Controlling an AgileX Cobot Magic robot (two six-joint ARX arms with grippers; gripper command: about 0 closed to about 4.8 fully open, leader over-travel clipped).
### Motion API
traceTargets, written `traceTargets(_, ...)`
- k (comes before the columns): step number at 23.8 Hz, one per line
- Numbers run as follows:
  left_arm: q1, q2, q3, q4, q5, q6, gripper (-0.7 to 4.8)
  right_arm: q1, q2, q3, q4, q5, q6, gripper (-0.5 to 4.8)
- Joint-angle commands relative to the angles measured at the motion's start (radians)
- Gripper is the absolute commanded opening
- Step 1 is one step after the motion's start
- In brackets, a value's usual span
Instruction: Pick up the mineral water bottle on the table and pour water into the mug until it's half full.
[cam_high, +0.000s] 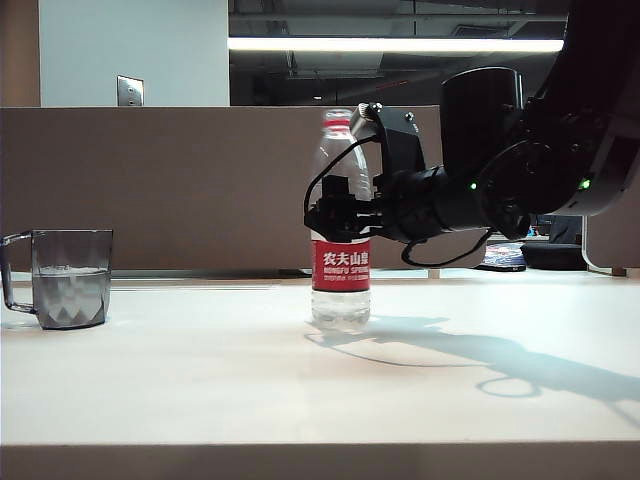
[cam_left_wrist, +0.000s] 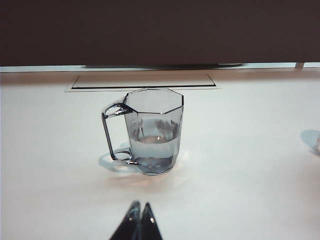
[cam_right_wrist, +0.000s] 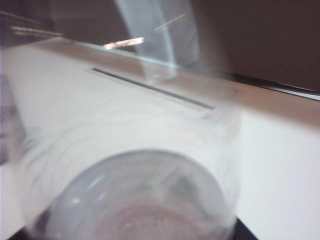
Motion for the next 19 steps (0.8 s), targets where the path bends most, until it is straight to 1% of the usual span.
traceTargets(1,0.000,0.000,0.003,0.013,0.004,0.000,-0.05,0.002,-0.010,-0.003,0.004,0.000,-0.002,4.32)
traceTargets(6,0.000,0.000,0.003,0.013,0.004,0.000,-0.05,0.002,-0.047,-0.069,0.011,0.009,-0.002,4.42)
traceTargets(8,0.000,0.000,0.003,0.013,0.004,0.000,-0.05,0.002,-0.077,-0.116,0.043,0.016,-0.002,4.46)
traceTargets(9,0.000,0.000,0.003,0.013,0.004,0.000,-0.05,0.002,-0.101,-0.150,0.077,0.022,-0.002,4.60)
traceTargets(11,0.000,0.000,0.003,0.014,0.004,0.000,-0.05,0.002,-0.140,-0.200,0.110,0.043,-0.002,4.72)
traceTargets(17,0.006,0.000,0.003,0.013,0.004,0.000,-0.05,0.002,-0.294,-0.335,0.106,0.037,0.074,4.71)
traceTargets(18,0.017,0.000,0.003,0.013,0.004,0.000,-0.05,0.002,-0.346,-0.381,0.106,0.039,0.078,4.66)
traceTargets(19,0.029,0.000,0.003,0.013,0.004,0.000,-0.05,0.002,-0.377,-0.409,0.105,0.039,0.091,4.45)
